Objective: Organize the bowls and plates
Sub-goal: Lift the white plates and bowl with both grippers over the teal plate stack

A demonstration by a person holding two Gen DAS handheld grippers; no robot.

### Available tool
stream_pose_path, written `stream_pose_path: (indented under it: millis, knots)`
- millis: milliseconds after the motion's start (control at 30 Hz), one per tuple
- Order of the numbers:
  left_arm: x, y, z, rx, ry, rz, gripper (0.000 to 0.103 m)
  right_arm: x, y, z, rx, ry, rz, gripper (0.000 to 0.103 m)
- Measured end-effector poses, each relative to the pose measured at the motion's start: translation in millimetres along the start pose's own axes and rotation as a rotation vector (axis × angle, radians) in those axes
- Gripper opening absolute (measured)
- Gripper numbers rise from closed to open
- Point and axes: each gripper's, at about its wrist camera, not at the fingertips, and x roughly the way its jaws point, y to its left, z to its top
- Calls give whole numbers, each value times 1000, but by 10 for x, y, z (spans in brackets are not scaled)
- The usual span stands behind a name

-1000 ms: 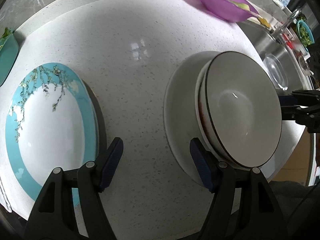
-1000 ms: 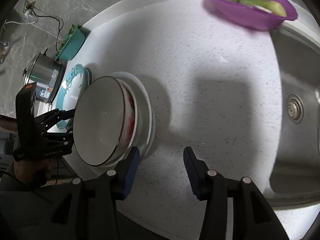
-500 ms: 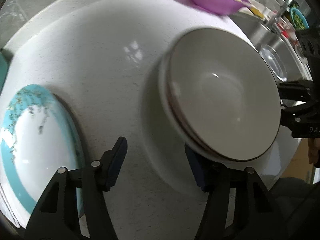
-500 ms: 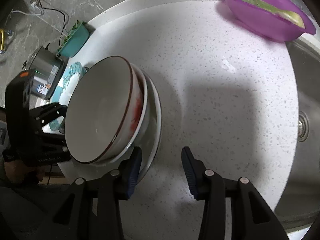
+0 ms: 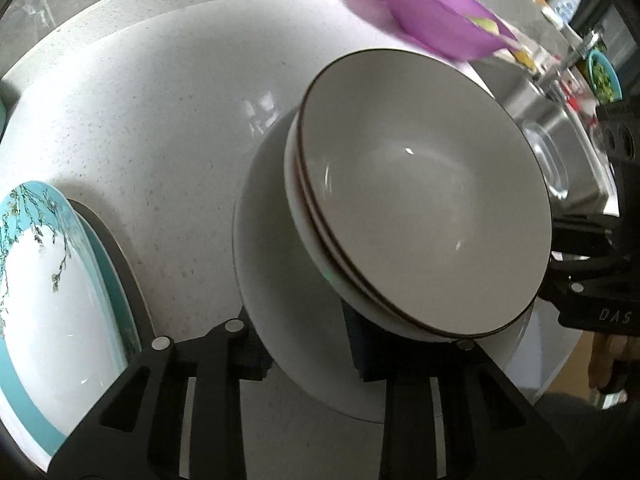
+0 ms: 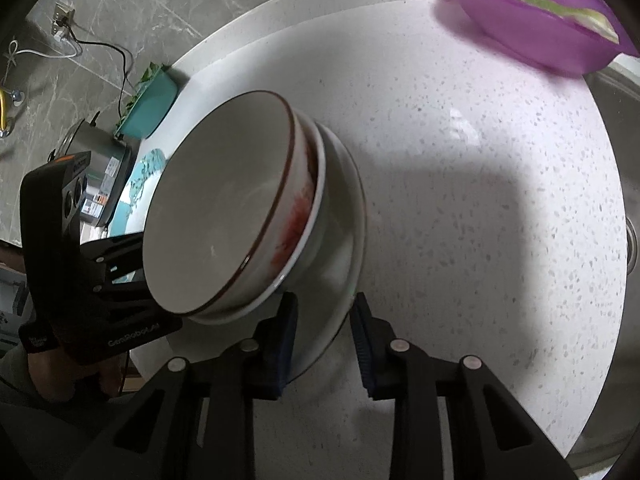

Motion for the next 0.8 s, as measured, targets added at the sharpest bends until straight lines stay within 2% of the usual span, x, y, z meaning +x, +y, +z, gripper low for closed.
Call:
stream_pose_path:
  millis: [133,367,800]
  knots:
    - [17,162,87,-45,-11,-32,16,-24,-49,52,20,-29,-16,27]
    - [24,107,159,-43,-13,-18,16,-41,-18,77,14,-47,-43,26]
    - [-142,96,44,-37,-9,-4,16,-75,33,65,19,-36,-57,25]
